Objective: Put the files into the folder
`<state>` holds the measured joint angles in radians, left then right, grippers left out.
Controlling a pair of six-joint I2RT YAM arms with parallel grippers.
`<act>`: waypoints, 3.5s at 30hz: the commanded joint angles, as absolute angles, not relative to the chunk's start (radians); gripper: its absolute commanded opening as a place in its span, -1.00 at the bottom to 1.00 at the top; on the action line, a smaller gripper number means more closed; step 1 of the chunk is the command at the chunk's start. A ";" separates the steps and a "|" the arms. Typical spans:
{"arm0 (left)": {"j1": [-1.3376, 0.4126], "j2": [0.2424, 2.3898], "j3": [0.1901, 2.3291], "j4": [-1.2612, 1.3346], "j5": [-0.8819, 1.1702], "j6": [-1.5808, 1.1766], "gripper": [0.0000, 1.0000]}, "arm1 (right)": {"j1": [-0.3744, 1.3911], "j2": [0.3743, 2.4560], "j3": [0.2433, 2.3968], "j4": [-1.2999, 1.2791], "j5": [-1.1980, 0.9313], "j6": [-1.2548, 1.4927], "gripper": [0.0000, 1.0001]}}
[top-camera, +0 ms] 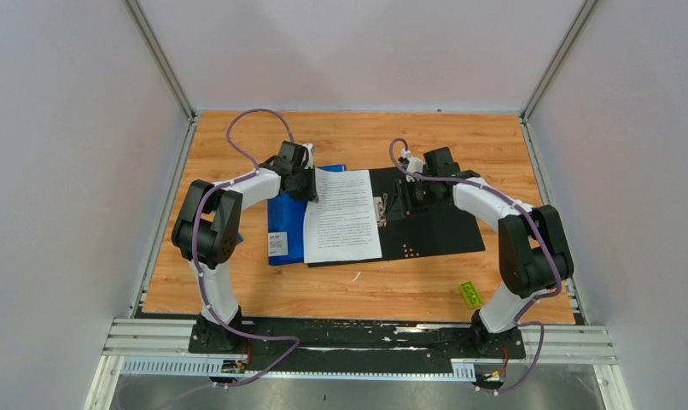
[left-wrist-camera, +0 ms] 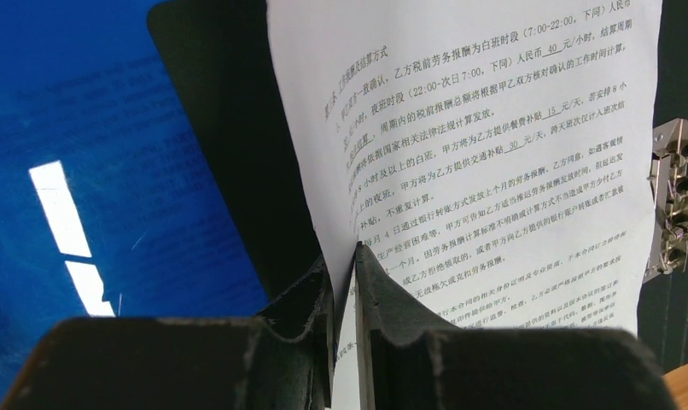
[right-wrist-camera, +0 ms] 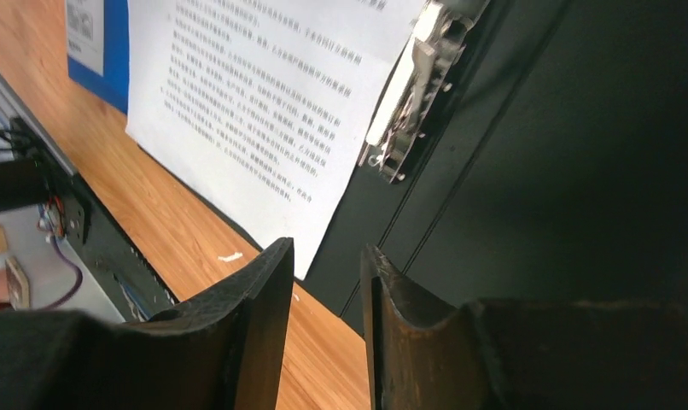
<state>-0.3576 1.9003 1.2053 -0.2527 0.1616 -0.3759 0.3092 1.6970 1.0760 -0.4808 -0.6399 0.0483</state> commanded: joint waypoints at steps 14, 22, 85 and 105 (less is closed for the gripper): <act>-0.354 1.880 1.227 -0.296 0.107 -0.341 -0.61 | 0.218 2.023 1.486 -0.375 -0.648 0.188 -0.61; -0.354 1.881 1.229 -0.280 0.124 -0.350 -0.62 | 0.235 2.079 1.497 -0.413 -0.838 0.098 -0.63; -0.385 1.909 1.324 -0.389 0.164 -0.362 -0.07 | 0.246 1.720 1.118 -0.389 -0.696 0.114 -0.47; -0.391 1.899 1.373 -0.448 0.093 -0.354 1.00 | 0.247 1.674 1.074 -0.361 -0.665 0.160 -0.37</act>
